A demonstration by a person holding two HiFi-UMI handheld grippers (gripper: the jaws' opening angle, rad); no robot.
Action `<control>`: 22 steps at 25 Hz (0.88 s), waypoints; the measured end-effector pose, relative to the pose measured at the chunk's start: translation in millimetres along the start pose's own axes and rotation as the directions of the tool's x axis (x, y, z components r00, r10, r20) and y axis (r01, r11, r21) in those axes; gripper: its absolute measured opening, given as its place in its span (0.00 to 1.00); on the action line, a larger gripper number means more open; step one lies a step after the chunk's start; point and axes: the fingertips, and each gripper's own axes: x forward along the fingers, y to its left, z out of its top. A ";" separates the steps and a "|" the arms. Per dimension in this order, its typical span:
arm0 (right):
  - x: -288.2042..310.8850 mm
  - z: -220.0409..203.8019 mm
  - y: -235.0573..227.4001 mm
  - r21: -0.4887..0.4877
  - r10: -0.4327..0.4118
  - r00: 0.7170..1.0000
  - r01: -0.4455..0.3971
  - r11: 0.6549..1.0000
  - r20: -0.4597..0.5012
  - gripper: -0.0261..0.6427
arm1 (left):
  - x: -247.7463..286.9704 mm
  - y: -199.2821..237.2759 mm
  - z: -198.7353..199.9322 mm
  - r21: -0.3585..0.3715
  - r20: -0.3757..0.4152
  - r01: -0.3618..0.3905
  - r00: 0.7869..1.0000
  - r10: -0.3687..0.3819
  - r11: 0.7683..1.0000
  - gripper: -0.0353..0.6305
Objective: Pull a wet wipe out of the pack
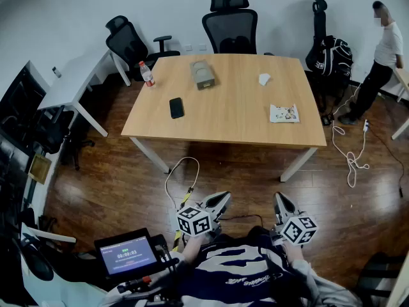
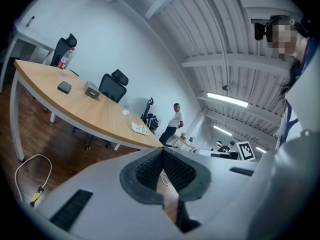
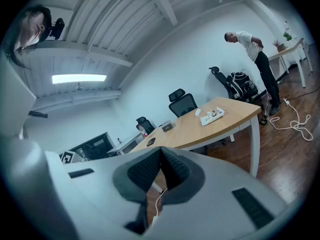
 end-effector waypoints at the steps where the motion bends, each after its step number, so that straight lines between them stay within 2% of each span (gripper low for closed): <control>1: -0.5 -3.0 -2.8 0.008 -0.002 1.000 0.002 1.000 -0.010 0.02 | 0.7 0.0 -1.1 -0.005 0.003 0.002 1.000 -0.002 1.000 0.06; 6: 9.0 -10.4 -12.5 0.019 -0.003 0.999 0.004 1.000 -0.047 0.02 | 5.8 12.9 -4.7 -0.021 -0.005 -0.012 1.000 0.012 1.000 0.06; 13: 47.2 10.0 -40.9 0.034 0.035 0.997 -0.033 0.999 -0.062 0.02 | 29.9 47.9 18.3 -0.055 0.055 -0.103 0.993 0.106 0.993 0.05; 18: 77.9 35.1 -89.0 0.040 0.056 0.994 -0.052 0.998 -0.091 0.02 | 82.2 62.4 32.8 -0.065 0.062 -0.138 0.988 0.142 0.988 0.06; 22: 93.6 70.6 -137.0 0.032 0.077 0.991 -0.074 0.997 -0.113 0.02 | 146.9 63.2 41.3 -0.084 0.066 -0.153 0.985 0.159 0.985 0.05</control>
